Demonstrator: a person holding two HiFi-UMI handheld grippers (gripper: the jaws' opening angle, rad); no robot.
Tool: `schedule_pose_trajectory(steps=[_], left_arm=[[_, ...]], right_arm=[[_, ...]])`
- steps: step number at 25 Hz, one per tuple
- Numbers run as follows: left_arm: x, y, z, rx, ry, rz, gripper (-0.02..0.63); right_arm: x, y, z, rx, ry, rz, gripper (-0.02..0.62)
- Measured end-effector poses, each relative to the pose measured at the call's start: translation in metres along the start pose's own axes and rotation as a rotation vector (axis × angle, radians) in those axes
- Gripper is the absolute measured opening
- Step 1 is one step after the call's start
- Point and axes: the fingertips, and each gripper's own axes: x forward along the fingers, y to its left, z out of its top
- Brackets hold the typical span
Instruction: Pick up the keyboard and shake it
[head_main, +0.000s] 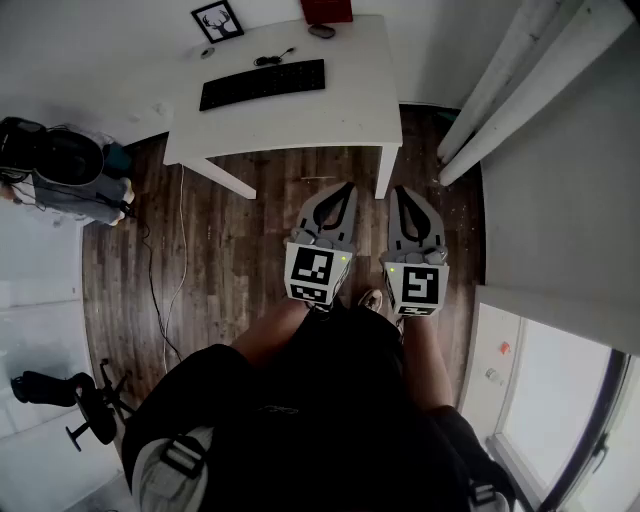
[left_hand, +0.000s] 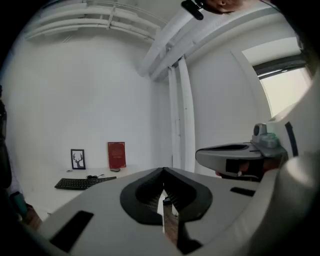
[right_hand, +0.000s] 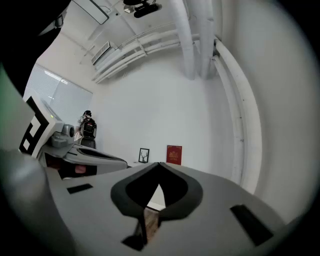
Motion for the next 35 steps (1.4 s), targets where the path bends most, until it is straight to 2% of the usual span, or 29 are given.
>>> schedule_pose_trajectory(steps=[10,17,35], left_arm=[[-0.016,0.047,-0.002,-0.010,0.015,0.077,0.003],[-0.038,0.097,-0.011,-0.035,0.030,0.197,0.003],[-0.097,0.228,-0.026,-0.126,0.044,0.478,0.003]], right_arm=[[0.034,0.037,0.008,-0.032,0.002,0.094,0.021],[0.065,0.074,0.009,-0.027,-0.007,0.188,0.021],[0.150,0.216,0.016,-0.082,0.007,0.555,0.021]])
